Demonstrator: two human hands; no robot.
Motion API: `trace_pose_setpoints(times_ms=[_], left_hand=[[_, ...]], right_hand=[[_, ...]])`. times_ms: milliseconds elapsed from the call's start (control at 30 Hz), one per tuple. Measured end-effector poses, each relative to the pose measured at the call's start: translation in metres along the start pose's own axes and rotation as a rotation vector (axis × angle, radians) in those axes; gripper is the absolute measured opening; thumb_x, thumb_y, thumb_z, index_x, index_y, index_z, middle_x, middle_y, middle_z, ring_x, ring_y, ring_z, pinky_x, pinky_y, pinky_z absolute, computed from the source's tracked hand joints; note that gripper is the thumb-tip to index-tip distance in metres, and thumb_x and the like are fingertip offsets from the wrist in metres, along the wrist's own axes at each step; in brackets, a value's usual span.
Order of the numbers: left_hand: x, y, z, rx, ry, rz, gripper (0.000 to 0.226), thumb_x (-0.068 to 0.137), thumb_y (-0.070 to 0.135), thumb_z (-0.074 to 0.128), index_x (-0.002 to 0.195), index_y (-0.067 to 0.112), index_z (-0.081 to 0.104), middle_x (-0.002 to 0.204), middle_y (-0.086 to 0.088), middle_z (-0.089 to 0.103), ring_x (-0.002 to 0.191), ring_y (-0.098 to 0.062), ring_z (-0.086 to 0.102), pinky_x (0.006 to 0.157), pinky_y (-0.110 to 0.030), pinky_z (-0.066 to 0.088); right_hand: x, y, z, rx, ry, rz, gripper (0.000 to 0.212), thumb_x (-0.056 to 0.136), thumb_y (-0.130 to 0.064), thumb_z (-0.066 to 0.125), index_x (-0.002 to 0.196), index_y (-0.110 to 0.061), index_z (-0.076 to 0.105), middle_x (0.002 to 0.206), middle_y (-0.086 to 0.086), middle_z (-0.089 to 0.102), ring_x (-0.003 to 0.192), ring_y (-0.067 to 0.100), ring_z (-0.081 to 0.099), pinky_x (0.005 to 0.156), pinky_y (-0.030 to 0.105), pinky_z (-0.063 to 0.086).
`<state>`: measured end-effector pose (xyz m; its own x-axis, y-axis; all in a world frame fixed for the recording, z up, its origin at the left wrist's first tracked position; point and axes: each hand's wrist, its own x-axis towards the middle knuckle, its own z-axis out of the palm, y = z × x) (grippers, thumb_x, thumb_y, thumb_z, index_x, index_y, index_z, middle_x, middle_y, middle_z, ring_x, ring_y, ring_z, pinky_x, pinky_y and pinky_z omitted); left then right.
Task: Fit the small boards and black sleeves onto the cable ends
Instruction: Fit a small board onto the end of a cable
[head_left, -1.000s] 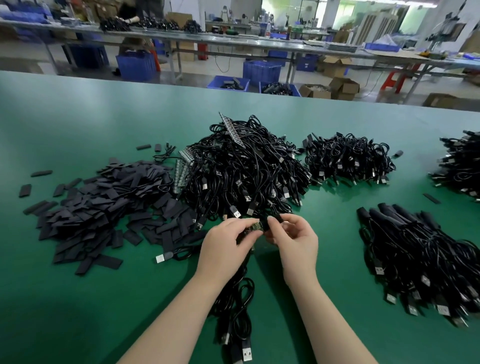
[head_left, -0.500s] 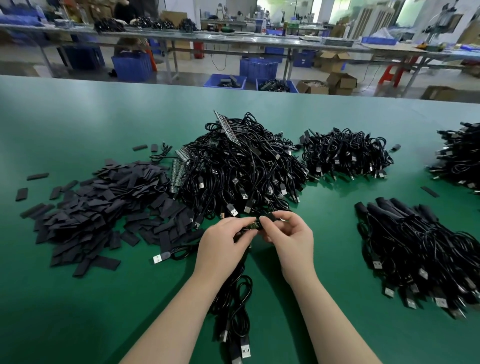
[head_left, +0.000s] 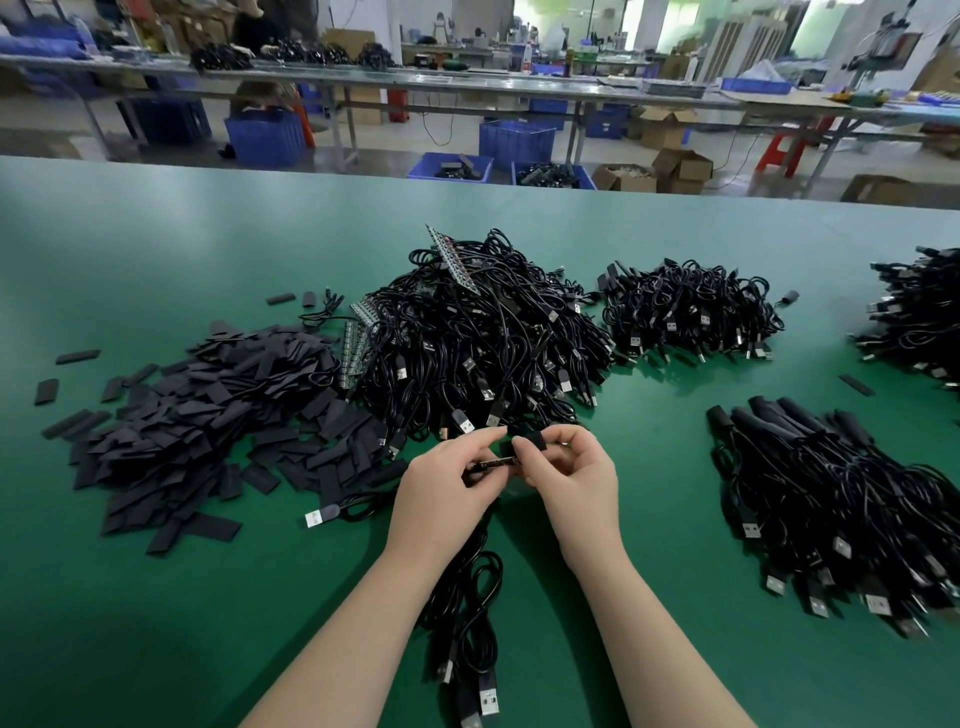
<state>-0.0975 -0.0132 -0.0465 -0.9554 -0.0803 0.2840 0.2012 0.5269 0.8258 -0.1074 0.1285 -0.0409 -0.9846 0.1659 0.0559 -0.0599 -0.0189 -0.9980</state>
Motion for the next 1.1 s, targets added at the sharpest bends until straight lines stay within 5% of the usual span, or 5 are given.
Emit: trace_pose_setpoints(times_ms=[600, 833, 1100], left_hand=[[0.001, -0.001, 0.001, -0.005, 0.024, 0.057, 0.027, 0.078, 0.036, 0.075, 0.105, 0.04, 0.072, 0.094, 0.024, 0.064, 0.08, 0.004, 0.058, 0.065, -0.007, 0.041], [0.003, -0.004, 0.0, -0.117, 0.029, 0.015, 0.03, 0.084, 0.029, 0.072, 0.101, 0.053, 0.065, 0.1, 0.023, 0.068, 0.093, 0.007, 0.062, 0.074, -0.007, 0.046], [0.005, -0.002, -0.002, -0.145, -0.005, 0.046, 0.035, 0.086, 0.026, 0.07, 0.087, 0.061, 0.065, 0.091, 0.026, 0.069, 0.086, 0.005, 0.064, 0.07, -0.008, 0.047]], right_hand=[[0.0, 0.001, -0.001, 0.023, 0.004, -0.014, 0.015, 0.085, -0.023, 0.077, 0.083, -0.031, 0.064, 0.062, -0.008, 0.063, 0.061, 0.011, 0.057, 0.071, 0.036, 0.051], [0.001, -0.003, -0.008, 0.096, -0.219, -0.016, 0.026, 0.088, -0.011, 0.074, 0.107, -0.027, 0.073, 0.07, -0.002, 0.069, 0.071, 0.008, 0.066, 0.074, 0.021, 0.053], [0.001, -0.008, -0.011, 0.087, -0.243, -0.023, 0.022, 0.083, -0.008, 0.077, 0.09, -0.029, 0.08, 0.081, 0.006, 0.075, 0.076, 0.01, 0.068, 0.071, 0.019, 0.054]])
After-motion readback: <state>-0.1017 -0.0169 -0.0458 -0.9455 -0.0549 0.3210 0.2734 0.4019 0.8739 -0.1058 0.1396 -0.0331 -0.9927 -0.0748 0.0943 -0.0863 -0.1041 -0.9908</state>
